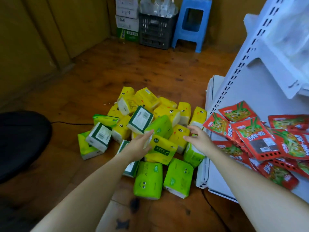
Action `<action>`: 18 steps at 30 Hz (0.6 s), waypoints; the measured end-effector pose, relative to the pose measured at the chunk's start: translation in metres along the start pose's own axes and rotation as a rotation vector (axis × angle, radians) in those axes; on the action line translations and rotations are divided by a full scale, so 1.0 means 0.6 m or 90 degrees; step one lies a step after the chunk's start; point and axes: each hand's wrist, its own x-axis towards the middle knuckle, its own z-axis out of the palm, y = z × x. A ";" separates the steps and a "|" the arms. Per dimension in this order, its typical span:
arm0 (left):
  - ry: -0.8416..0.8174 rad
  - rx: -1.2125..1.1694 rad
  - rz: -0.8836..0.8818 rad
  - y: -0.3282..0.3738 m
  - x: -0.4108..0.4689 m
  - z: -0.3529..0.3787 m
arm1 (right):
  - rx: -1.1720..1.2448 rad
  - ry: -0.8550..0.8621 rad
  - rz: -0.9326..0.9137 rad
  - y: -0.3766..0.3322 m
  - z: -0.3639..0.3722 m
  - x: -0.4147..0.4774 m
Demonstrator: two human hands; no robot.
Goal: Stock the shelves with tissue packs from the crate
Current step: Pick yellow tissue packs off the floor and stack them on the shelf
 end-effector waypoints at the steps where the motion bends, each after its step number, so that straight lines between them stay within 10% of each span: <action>1: 0.001 -0.003 -0.008 0.001 0.007 0.001 | -0.007 -0.014 -0.012 0.002 0.001 0.005; 18: 0.131 -0.191 -0.021 0.015 0.038 -0.029 | -0.038 -0.027 -0.048 0.038 -0.010 0.030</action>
